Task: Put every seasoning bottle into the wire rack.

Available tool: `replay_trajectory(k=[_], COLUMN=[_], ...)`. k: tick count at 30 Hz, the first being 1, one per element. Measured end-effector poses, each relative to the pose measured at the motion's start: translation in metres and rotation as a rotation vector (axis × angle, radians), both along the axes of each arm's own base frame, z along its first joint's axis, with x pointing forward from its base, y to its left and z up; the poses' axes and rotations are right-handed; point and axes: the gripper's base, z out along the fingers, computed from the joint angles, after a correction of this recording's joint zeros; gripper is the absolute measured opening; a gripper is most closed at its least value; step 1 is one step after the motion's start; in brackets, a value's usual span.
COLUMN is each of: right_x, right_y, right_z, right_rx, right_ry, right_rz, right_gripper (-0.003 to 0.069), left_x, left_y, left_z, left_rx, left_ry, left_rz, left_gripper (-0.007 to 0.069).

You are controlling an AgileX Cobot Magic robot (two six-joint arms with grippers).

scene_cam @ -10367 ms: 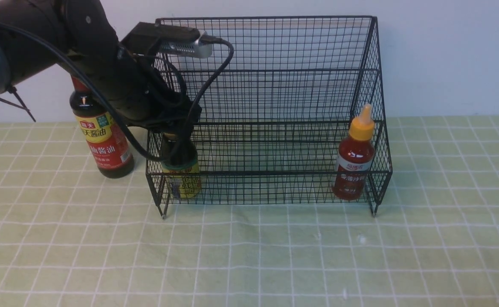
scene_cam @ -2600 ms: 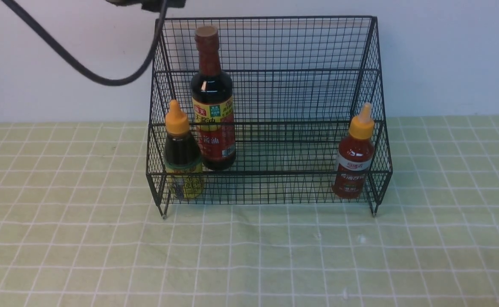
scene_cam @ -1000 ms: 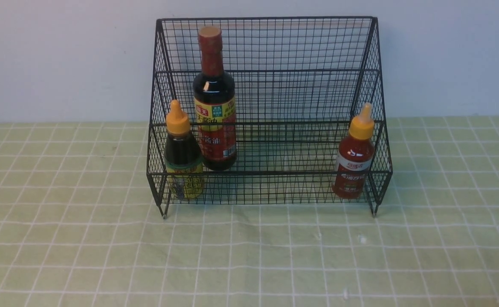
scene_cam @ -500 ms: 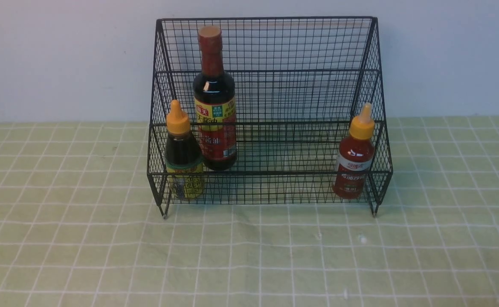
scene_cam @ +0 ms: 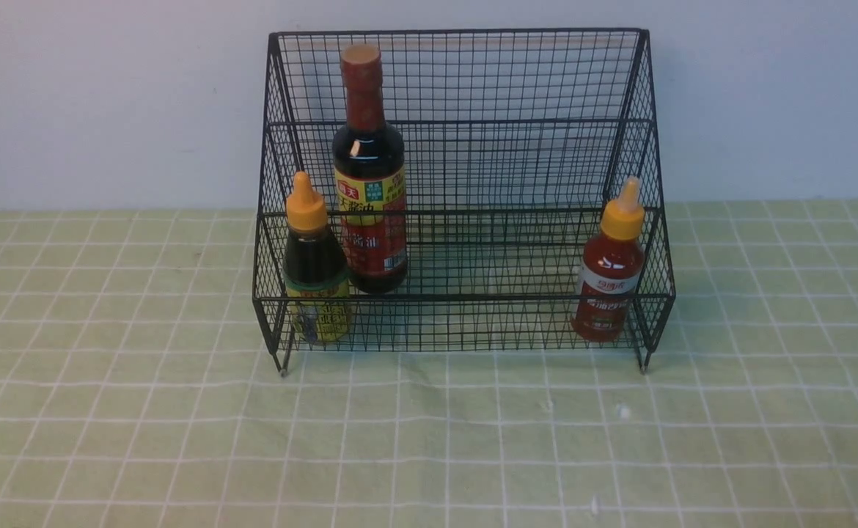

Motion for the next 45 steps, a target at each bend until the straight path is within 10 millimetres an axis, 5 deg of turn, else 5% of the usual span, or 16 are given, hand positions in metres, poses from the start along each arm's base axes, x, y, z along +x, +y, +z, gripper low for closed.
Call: replay_trajectory(k=[45], right_x=[0.0], right_y=[0.0], right_z=[0.0001], right_rx=[0.005], right_ry=[-0.001], right_rz=[-0.001], right_gripper=[-0.0015], left_x=[0.0006], left_y=[-0.0001], left_z=[0.0004], left_rx=[-0.013], left_ry=[-0.015], left_rz=[0.004], left_gripper=[-0.0006])
